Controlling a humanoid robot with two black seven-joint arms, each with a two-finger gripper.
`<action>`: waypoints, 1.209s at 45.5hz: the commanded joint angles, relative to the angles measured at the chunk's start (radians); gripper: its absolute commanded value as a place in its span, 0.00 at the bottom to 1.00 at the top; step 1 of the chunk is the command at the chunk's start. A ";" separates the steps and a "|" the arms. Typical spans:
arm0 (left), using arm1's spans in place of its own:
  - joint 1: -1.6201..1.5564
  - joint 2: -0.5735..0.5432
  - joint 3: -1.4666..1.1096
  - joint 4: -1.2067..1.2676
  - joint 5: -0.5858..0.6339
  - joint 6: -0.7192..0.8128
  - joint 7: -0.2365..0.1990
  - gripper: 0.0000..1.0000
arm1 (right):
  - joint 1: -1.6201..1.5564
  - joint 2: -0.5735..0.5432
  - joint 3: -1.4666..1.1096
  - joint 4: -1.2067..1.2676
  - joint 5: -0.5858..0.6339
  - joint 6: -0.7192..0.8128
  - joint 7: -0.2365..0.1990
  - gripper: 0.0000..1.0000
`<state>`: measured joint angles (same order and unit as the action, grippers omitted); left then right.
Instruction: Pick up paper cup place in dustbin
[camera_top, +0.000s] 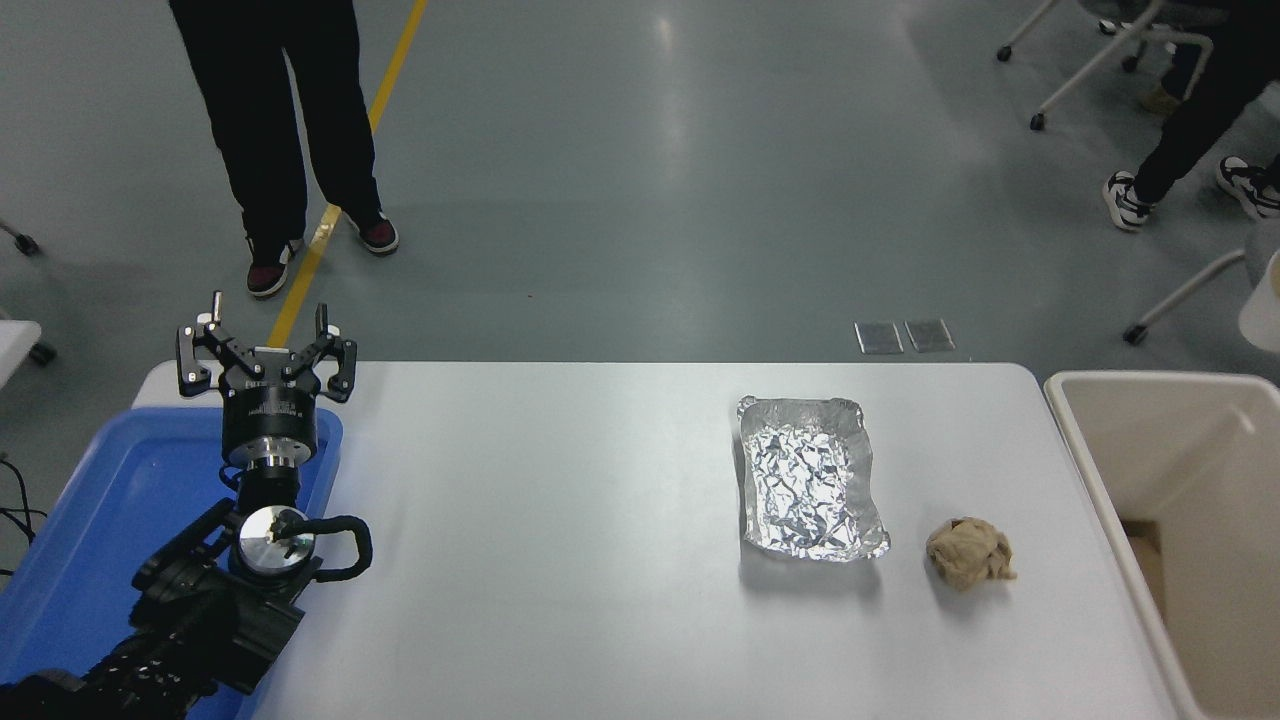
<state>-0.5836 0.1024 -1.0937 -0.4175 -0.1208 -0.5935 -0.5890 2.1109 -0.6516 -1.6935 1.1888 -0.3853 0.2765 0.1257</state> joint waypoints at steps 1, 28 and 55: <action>-0.001 -0.001 0.000 0.000 0.000 0.000 0.000 0.99 | -0.426 -0.091 0.204 -0.270 0.046 -0.083 -0.037 0.00; -0.002 -0.001 0.000 0.000 -0.002 0.000 0.000 0.99 | -1.333 0.105 0.811 -0.951 0.216 -0.126 -0.098 0.00; -0.004 -0.001 0.000 0.000 -0.002 0.000 0.000 0.99 | -1.375 0.136 0.821 -0.951 0.238 -0.174 -0.110 0.00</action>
<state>-0.5873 0.1012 -1.0937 -0.4173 -0.1227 -0.5935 -0.5894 0.7620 -0.5265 -0.8820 0.2494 -0.1554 0.1127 0.0171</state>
